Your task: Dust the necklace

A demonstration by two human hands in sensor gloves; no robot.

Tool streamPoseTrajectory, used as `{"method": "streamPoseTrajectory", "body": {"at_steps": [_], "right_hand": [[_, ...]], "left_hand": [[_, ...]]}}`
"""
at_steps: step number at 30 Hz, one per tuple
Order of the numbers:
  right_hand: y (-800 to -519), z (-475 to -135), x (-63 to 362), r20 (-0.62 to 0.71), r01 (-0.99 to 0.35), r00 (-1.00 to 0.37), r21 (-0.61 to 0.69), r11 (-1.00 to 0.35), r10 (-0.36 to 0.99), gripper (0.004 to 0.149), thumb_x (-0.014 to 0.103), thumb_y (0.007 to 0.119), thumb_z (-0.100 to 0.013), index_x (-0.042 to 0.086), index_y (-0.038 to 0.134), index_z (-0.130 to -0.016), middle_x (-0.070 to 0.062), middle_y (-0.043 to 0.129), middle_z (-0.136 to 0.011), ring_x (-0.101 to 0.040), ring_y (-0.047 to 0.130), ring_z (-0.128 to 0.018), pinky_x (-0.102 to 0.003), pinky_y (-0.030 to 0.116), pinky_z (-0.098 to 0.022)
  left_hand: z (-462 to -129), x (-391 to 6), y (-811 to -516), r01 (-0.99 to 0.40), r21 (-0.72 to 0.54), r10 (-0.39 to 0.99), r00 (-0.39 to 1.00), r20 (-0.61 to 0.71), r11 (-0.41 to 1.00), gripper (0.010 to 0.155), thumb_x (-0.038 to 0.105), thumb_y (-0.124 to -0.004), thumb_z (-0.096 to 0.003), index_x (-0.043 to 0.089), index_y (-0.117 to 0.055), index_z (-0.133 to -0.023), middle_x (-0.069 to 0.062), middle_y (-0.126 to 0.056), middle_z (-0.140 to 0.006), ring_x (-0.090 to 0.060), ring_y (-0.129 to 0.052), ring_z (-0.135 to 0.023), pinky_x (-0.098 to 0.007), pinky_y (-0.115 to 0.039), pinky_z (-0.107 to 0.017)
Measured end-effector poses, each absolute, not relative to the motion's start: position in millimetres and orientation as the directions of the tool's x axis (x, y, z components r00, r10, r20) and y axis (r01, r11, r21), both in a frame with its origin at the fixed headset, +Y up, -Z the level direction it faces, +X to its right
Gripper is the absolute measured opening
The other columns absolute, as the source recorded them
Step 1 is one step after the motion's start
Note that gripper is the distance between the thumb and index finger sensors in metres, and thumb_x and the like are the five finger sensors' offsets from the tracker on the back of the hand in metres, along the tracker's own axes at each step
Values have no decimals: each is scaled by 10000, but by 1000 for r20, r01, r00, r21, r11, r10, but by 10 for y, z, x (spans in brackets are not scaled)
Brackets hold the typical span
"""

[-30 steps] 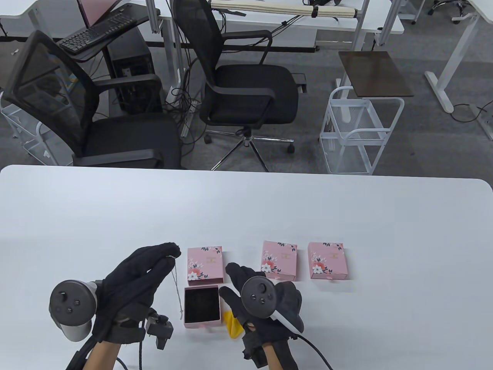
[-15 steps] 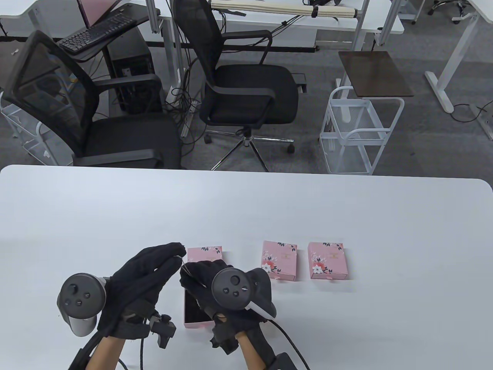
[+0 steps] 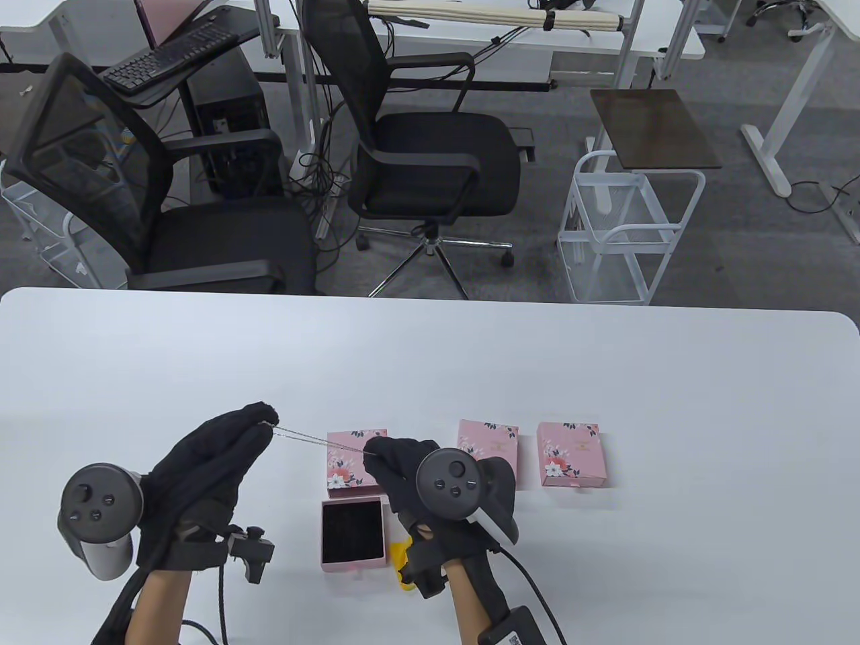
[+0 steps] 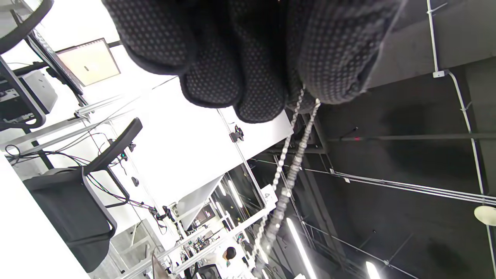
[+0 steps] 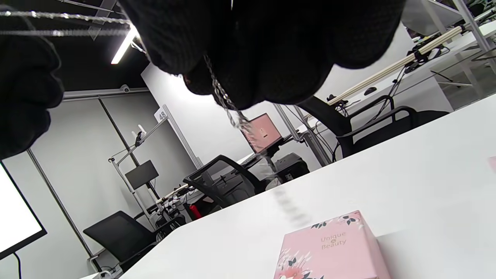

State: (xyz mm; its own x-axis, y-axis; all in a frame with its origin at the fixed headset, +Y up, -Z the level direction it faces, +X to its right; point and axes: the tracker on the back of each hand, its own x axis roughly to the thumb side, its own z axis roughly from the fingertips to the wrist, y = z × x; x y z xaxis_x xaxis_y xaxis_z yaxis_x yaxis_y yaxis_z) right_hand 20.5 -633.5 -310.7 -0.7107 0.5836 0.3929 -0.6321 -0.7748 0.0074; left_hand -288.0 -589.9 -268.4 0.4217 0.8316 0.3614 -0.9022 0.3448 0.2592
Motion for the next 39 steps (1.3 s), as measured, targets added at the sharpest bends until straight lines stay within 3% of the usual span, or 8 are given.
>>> {"method": "streamPoseTrajectory", "body": {"at_steps": [11,19,39], "right_hand": [[-6271,-3085,320,385,-670,-701,-67,-739,600,359,306,759,-636,138,795,-951,-164,900,-836,-411,883,-679,-564,712,-590],[-6285,-3054,218,394,-650,-716,-78,-756,576,362,312,760,-637,137,795,-952,-162,902,-834,-409,885,-676,-559,716,-588],[-6835,-3222,-163,316,-374,-845,227,-899,431,373,293,740,-655,111,772,-980,-188,881,-868,-432,869,-703,-573,701,-598]], "left_hand": [[-2733,-2931,-5936,-853,298,810,509,291,429,349,439,-911,-538,301,-937,-858,-3,-1024,-852,-240,-945,-776,-454,-816,-568],[-2881,-2689,-6083,-769,162,734,638,233,618,353,425,-904,-549,286,-930,-873,-15,-1030,-842,-245,-948,-767,-460,-816,-564],[-3164,-2007,-6818,-381,-144,400,905,143,913,361,403,-900,-552,266,-929,-884,-29,-1028,-842,-252,-941,-774,-471,-805,-579]]}}
